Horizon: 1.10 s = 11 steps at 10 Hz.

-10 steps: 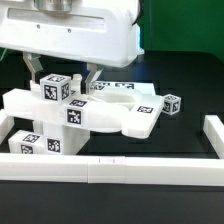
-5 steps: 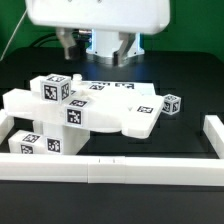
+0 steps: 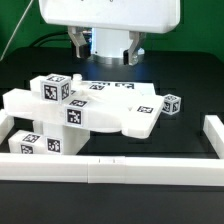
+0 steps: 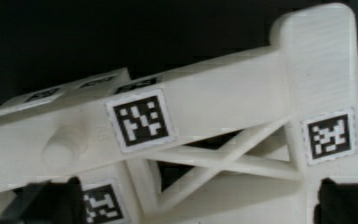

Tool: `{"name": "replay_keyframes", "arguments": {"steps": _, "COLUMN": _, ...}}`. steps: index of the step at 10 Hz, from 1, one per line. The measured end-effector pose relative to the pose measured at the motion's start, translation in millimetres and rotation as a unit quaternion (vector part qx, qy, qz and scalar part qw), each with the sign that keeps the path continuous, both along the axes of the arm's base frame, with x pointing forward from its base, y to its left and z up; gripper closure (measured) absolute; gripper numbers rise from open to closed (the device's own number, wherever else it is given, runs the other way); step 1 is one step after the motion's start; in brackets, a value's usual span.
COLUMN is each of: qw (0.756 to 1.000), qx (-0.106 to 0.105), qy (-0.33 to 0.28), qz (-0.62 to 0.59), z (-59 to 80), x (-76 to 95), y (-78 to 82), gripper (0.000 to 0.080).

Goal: Assemble chair

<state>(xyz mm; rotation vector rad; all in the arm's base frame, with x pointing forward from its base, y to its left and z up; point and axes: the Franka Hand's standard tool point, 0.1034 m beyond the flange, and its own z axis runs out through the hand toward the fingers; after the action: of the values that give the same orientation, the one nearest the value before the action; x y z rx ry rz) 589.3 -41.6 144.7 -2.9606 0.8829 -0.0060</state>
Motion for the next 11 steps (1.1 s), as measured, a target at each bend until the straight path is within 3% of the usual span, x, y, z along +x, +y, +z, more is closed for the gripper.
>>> {"name": "replay_keyframes", "arguments": {"steps": 1, "qw": 1.0, "qx": 0.001, "qy": 0.002, "qz": -0.006, "z": 0.7, "x": -0.8, "y": 2.2, "gripper": 0.0151}}
{"name": "replay_keyframes", "arguments": {"steps": 3, "qw": 0.999, "qx": 0.02, "qy": 0.014, "qz": -0.033, "z": 6.7, "x": -14.2, "y": 23.9, "gripper": 0.0151}}
{"name": "replay_keyframes", "arguments": {"steps": 5, "qw": 0.999, "qx": 0.019, "qy": 0.017, "qz": -0.039, "z": -8.3, "x": -39.5, "y": 49.6, "gripper": 0.0151}}
{"name": "replay_keyframes", "arguments": {"steps": 7, "qw": 0.999, "qx": 0.017, "qy": 0.018, "qz": -0.043, "z": -24.9, "x": -53.2, "y": 71.3, "gripper": 0.0151}}
{"name": "replay_keyframes", "arguments": {"steps": 11, "qw": 0.999, "qx": 0.016, "qy": 0.018, "qz": -0.043, "z": -25.3, "x": -52.3, "y": 69.2, "gripper": 0.0151}}
